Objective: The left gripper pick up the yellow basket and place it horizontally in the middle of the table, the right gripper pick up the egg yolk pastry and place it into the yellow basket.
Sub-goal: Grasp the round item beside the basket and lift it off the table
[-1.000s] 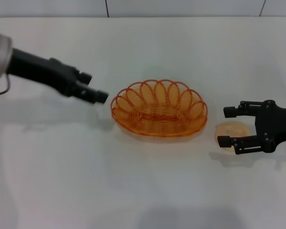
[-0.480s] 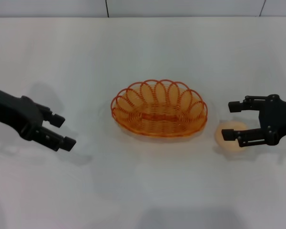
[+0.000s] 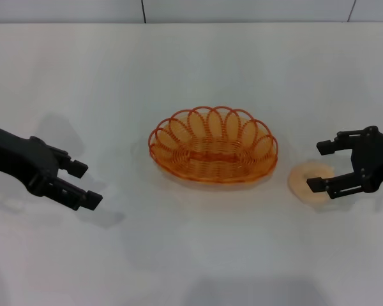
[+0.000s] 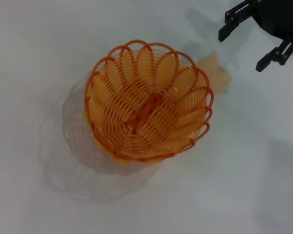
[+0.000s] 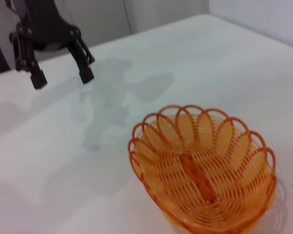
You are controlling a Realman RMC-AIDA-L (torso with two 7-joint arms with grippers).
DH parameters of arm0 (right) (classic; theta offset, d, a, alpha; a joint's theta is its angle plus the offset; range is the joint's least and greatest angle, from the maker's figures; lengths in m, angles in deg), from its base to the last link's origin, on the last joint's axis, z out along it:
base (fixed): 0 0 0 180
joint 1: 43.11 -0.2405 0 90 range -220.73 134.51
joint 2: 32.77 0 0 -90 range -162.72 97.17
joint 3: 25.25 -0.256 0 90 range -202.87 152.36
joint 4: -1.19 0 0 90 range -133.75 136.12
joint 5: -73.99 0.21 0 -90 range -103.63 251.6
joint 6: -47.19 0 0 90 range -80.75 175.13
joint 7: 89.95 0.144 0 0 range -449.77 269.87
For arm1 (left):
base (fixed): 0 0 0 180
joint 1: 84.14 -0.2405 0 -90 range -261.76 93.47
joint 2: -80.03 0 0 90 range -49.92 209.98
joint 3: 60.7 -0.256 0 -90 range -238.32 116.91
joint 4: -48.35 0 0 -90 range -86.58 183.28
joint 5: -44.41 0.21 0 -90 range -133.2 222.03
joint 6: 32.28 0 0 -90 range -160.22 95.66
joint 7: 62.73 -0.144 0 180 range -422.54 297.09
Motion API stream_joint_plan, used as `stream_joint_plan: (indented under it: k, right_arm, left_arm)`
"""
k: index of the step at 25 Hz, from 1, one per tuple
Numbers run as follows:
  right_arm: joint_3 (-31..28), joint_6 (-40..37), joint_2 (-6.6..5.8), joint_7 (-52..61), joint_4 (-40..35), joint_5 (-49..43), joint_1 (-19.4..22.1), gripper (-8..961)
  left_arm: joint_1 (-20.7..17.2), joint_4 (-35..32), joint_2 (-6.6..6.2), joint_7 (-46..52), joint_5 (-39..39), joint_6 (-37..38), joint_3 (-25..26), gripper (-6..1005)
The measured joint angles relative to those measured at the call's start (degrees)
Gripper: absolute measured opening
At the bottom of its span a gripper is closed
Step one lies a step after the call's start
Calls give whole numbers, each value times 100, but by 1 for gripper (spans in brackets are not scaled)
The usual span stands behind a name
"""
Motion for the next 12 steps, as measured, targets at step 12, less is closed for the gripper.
stream_joint_plan:
  k: [12]
  right_arm:
    - [88,233,67,55,49,-548,-403,752]
  left_arm:
    - [45,36,53,-18,-38,-51,0,886]
